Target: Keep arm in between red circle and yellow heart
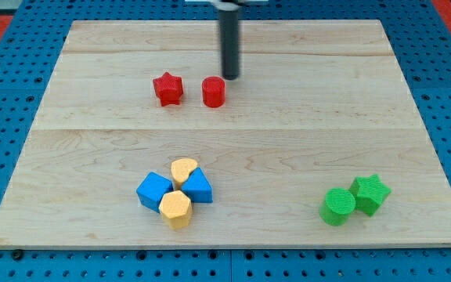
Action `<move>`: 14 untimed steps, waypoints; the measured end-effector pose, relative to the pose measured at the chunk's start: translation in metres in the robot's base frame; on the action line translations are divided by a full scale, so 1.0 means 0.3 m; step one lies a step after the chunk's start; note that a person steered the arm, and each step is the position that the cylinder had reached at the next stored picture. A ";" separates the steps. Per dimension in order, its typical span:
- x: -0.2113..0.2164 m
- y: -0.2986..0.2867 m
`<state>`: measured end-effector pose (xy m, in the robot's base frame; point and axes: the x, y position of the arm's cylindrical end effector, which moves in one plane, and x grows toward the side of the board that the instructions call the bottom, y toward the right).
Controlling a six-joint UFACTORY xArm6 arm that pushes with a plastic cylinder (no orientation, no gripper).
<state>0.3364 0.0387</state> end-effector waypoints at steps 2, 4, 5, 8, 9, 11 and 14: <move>0.096 -0.115; 0.092 -0.241; 0.092 -0.079; 0.097 -0.064; 0.096 -0.065; 0.240 -0.250; 0.521 -0.486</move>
<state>0.4928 -0.1071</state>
